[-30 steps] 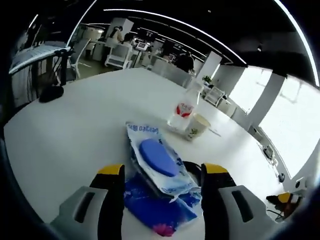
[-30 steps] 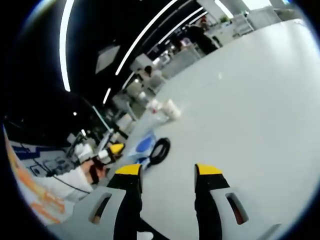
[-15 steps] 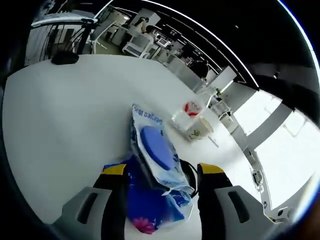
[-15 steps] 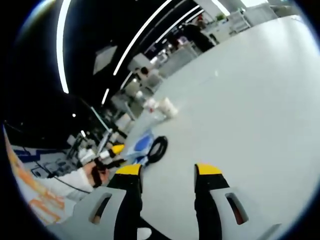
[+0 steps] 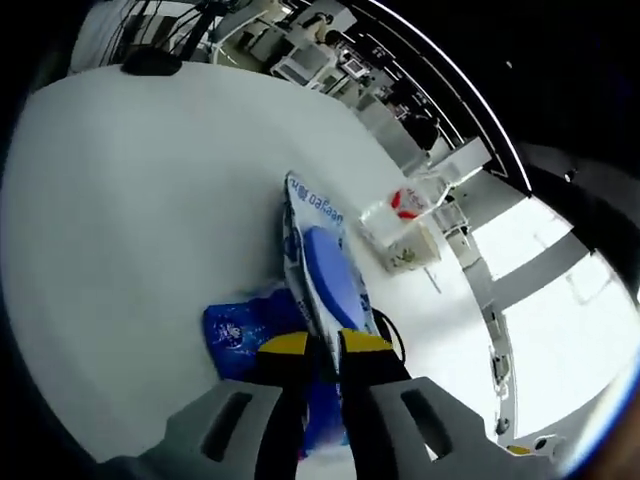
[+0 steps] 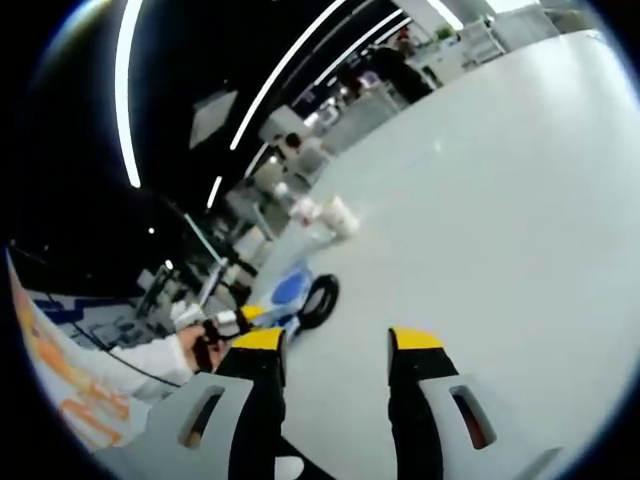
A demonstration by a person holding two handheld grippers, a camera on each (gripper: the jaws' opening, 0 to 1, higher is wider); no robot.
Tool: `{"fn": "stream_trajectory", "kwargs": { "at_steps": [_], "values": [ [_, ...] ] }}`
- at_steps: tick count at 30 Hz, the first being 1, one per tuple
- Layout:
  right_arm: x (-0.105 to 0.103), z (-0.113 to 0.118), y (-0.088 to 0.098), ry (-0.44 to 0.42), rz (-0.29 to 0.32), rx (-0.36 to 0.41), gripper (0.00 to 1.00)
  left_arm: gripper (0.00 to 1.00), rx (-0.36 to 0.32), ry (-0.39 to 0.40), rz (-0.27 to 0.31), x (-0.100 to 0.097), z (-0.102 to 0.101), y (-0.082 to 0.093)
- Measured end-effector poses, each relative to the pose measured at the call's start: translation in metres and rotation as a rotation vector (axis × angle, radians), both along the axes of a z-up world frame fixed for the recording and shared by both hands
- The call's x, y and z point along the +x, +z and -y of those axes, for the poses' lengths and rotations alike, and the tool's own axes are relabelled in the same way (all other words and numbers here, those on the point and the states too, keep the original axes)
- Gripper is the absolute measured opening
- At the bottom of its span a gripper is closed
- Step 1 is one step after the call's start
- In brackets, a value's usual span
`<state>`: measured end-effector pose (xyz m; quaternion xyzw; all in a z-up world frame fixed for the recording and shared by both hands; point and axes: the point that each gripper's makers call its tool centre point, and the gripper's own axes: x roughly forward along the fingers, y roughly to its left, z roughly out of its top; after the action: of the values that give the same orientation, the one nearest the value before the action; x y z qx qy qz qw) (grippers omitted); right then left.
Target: Arrange the tabletop items into an orderly group along one side of the table until the central work area is clear of visible clutter.
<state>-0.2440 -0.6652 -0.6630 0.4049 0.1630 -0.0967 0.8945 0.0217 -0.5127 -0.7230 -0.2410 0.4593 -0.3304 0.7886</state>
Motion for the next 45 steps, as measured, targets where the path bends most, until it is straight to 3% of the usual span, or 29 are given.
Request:
{"fn": "stream_trajectory", "kwargs": {
  "at_steps": [9, 15, 22, 30, 37, 45],
  "values": [
    [-0.001, 0.004, -0.001, -0.020, 0.001, 0.012, 0.38, 0.00, -0.152, 0.012, -0.051, -0.008, 0.010, 0.020],
    [0.003, 0.007, 0.001, -0.022, 0.006, 0.013, 0.38, 0.00, -0.236, -0.022, -0.029, -0.012, 0.018, 0.042],
    [0.014, 0.006, 0.000, -0.019, 0.018, 0.027, 0.38, 0.00, -0.339, -0.142, 0.037, -0.025, 0.030, 0.076],
    [0.032, -0.003, 0.003, 0.003, 0.053, 0.069, 0.39, 0.00, -0.454, -0.259, 0.041, -0.044, 0.034, 0.106],
    [0.045, -0.011, 0.008, 0.030, 0.086, 0.117, 0.43, 0.00, -0.452, -0.374, 0.083, -0.058, 0.031, 0.113],
    [0.066, -0.013, 0.030, 0.002, 0.217, 0.291, 0.55, 0.00, -0.479, -0.587, 0.139, -0.089, 0.032, 0.127]
  ]
}}
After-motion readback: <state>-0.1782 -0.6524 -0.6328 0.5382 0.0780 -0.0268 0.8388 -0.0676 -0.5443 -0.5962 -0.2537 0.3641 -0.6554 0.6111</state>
